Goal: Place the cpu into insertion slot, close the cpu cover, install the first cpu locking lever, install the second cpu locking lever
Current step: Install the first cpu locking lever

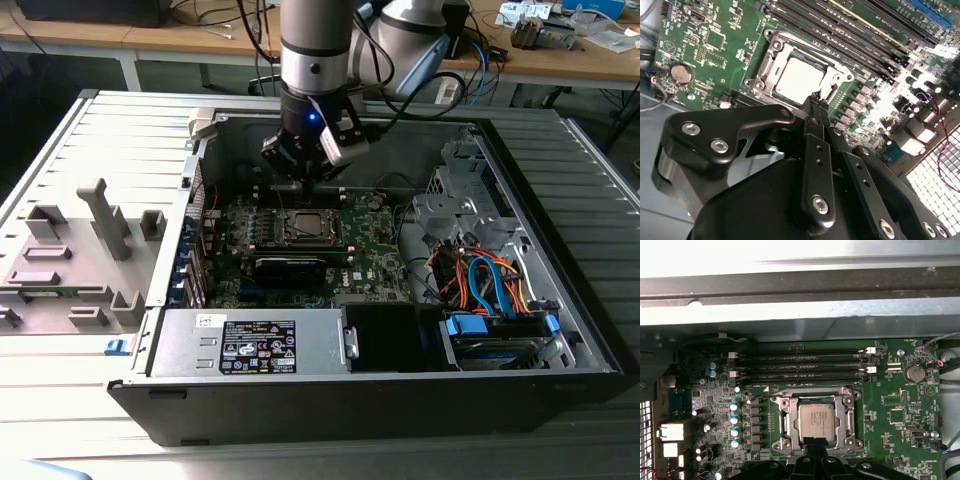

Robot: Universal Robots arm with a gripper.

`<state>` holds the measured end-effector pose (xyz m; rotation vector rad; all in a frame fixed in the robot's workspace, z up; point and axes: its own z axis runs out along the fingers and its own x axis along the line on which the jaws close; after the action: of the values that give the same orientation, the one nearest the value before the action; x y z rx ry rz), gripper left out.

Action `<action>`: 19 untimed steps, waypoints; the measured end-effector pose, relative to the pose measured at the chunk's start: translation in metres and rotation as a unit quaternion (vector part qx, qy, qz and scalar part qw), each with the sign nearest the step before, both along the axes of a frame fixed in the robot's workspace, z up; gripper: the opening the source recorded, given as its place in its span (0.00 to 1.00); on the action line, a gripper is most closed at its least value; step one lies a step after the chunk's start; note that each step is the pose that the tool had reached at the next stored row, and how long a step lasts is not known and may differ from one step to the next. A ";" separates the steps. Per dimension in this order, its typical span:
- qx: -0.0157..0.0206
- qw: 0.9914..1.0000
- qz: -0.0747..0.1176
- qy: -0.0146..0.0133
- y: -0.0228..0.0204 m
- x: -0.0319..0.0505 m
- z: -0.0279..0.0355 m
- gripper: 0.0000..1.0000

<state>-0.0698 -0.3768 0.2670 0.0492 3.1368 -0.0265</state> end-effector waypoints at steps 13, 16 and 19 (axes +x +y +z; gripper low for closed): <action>0.000 1.000 0.000 0.000 0.0000 -0.0246 0.0000 0.11; 0.000 1.000 0.000 0.000 0.0000 -0.0293 0.0000 0.11; 0.000 1.000 0.000 0.000 0.0000 -0.0336 0.0000 0.11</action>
<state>-0.1034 -0.3768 0.2669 0.0491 3.1368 -0.0265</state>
